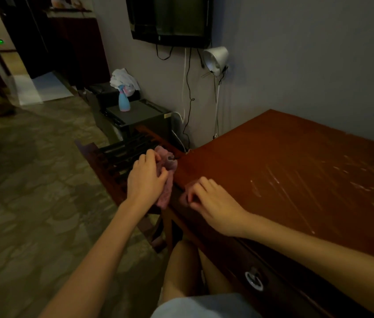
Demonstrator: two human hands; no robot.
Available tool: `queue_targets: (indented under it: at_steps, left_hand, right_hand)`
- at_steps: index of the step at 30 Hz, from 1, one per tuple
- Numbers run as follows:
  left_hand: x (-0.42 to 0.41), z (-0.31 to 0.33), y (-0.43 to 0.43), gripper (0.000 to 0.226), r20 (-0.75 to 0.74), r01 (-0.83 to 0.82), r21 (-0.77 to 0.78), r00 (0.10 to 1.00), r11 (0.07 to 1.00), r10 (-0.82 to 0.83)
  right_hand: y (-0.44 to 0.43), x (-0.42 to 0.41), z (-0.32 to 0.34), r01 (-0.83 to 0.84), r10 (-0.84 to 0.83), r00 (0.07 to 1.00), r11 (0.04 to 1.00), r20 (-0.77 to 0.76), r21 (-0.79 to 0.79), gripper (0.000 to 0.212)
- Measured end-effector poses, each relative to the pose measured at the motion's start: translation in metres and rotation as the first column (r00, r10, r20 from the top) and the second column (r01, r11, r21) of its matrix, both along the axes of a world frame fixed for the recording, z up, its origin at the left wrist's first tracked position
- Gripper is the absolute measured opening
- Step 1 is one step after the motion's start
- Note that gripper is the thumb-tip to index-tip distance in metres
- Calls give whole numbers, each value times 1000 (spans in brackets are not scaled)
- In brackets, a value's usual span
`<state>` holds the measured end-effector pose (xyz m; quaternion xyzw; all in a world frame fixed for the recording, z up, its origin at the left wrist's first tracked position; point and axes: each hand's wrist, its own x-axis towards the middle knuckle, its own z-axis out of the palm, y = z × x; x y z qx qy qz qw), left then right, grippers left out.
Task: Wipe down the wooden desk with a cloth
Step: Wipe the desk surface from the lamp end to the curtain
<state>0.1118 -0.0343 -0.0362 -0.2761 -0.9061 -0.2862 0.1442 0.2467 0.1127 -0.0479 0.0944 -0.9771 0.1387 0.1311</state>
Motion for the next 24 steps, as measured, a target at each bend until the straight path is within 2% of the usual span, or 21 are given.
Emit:
queue_targets:
  at_steps: [2,5,7,9,11,16,18,20,24]
  left_hand:
    - [-2,2,20,29,-27,49,-8,998,999,-49]
    - [-1,-1,53,29,-57,121,-75,990,990,-126]
    - [1,-8,68,34,-52,128,-119,990,985,-135]
    - [1,-14,73,38,-29,111,-123,993,986,-115]
    - [-1,-17,72,39,-28,95,-118,995,989,-98]
    - [-1,-20,73,37,-60,75,-107,995,991,-82]
    - [0,-22,73,37,-82,63,-110,994,992,-73]
    - [1,-23,75,38,-99,53,-121,993,991,-65]
    - [6,-24,77,39,-116,28,-149,992,988,-46]
  right_hand:
    - [26,18,3,35,-33,999,998,36,-46,12]
    - [74,10,3,263,-261,964,964,55,-35,14]
    - [88,-9,2,402,-401,916,916,28,-19,16]
    - [81,-27,0,467,-467,884,884,-27,-7,17]
    - [55,-34,0,440,-440,897,898,-49,3,17]
    - [4,30,-2,101,-100,994,995,-47,22,12]
    - [13,61,-3,35,-35,999,999,-9,-2,13]
    - [40,76,-2,102,-101,994,993,35,-57,15]
    - [83,53,1,371,-370,928,929,35,-18,13]
